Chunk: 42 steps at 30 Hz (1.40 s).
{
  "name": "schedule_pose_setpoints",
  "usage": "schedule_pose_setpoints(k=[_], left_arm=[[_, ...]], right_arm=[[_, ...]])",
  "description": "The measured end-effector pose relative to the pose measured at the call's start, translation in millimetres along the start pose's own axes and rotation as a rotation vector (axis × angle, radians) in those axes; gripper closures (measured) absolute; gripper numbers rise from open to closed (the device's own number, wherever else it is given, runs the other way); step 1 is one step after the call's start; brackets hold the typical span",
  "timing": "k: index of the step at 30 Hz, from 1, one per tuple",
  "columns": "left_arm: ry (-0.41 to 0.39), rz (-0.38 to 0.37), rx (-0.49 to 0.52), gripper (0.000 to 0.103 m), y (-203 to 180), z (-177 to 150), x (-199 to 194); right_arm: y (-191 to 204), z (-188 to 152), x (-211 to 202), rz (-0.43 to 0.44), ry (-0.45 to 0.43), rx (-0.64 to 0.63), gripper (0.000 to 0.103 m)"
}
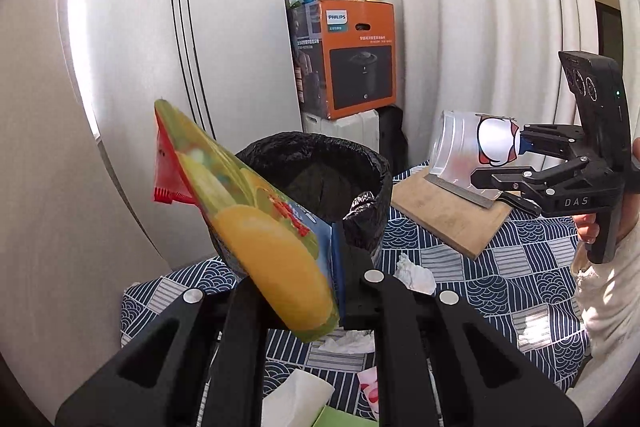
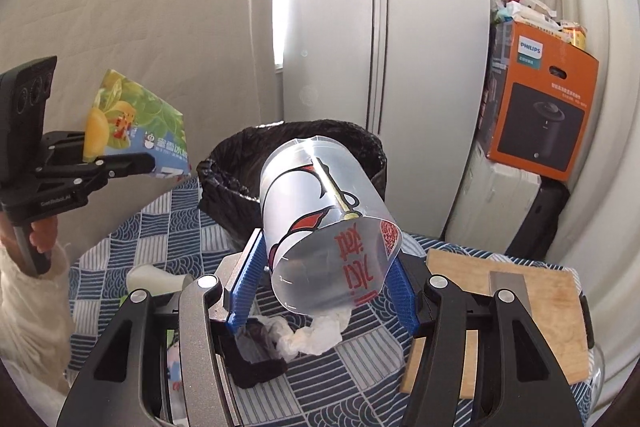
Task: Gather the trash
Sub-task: 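Lift and carry the snack bag and plastic cup over the black trash bin, then open right tool to drop the cup while left tool releases the snack bag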
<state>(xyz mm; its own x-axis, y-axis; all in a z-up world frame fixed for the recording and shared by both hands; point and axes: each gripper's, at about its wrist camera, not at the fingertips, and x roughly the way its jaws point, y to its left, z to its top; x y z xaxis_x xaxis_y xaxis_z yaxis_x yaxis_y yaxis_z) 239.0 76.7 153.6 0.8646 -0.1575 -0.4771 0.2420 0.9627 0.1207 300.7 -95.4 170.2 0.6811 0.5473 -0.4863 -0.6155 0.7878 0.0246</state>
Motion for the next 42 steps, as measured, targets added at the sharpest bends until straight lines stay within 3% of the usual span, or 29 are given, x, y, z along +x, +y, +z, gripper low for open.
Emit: schedule_pose_setpoints(k=[9, 19, 21, 22, 23, 24, 31, 36, 42], left_arm=[[-0.042, -0.042, -0.027, 0.092, 25, 26, 36], [-0.019, -0.079, -0.085, 0.092, 42, 18, 82], [-0.030, -0.075, -0.075, 0.083, 40, 16, 85], [-0.045, -0.069, -0.072, 0.056, 40, 15, 83], [-0.061, -0.065, -0.072, 0.020, 41, 14, 81], [-0.079, -0.052, -0.077, 0.010, 42, 13, 77], [-0.080, 0.002, -0.105, 0.006, 52, 5, 56], [-0.102, -0.087, -0.119, 0.006, 51, 3, 40], [-0.098, -0.080, -0.133, 0.006, 47, 3, 29]], right_arm=[[-4, 28, 41, 0.063, -0.044, 0.024, 0.050], [-7, 38, 90, 0.121, -0.031, 0.071, 0.048], [-6, 36, 95, 0.099, -0.027, 0.070, 0.033], [-5, 35, 97, 0.082, -0.026, 0.069, 0.021], [-5, 34, 97, 0.074, -0.028, 0.068, 0.018], [-5, 33, 96, 0.077, -0.027, 0.068, 0.018], [-5, 25, 83, 0.041, -0.008, 0.051, 0.015], [2, 18, 68, 0.037, -0.004, 0.041, 0.015], [-1, 10, 55, 0.031, 0.013, 0.058, 0.015]])
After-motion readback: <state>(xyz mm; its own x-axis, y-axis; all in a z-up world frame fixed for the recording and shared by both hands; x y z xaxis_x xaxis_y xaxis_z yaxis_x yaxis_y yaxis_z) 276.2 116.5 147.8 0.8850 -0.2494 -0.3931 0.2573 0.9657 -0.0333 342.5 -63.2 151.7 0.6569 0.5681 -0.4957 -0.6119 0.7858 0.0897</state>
